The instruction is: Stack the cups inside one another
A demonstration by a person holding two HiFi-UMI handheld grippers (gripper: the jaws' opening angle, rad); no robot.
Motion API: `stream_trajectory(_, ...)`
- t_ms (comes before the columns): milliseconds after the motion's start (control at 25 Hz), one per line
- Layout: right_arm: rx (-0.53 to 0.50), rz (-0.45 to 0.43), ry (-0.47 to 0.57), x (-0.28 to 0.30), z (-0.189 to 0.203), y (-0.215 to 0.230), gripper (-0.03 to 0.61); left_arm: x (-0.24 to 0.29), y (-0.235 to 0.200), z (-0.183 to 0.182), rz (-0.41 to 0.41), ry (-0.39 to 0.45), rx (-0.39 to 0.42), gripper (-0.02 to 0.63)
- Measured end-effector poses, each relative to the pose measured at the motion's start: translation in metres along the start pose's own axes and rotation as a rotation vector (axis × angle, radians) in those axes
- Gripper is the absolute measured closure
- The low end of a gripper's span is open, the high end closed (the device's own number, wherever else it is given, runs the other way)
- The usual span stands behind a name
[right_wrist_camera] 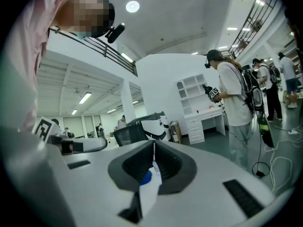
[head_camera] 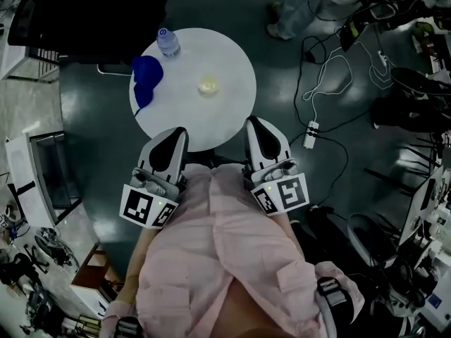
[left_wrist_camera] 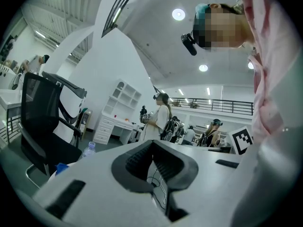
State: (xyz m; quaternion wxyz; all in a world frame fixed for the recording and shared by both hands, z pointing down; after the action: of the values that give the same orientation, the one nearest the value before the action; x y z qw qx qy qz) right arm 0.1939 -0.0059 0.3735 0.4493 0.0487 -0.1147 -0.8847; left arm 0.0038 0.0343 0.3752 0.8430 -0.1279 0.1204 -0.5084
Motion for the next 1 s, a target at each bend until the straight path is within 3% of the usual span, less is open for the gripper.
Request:
stream_trajectory(160,-0.015,-0.010,-0.018,-0.002,0.007,-0.005,0.545,-0.002,0.003,-0.002,0.002,0.015,0.015,0.595)
stream_trajectory(560,-0.093,-0.166,-0.062,0.014,0.013,-0.040,0.545,-0.008,-0.001,-0.008,-0.027,0.041,0.021,0.595)
stream_trajectory(1000,-0.124,-0.250,-0.078,0.016,0.014,-0.058,0.545,-0.010,-0.001,-0.007,-0.023,0.039,0.020,0.595)
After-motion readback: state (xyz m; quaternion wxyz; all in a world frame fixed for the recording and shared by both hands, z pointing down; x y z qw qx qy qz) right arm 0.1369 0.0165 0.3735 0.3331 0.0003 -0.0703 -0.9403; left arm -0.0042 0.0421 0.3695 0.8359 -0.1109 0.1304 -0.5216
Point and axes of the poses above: the fingertips, and each gripper's own axes: x forward along the fingers, y to its right, z out of its underside, the point moved 5 cm from there along -x, backward along the fingers, and after that the axes turned 6 degrees about y, right-handed, at the moved point
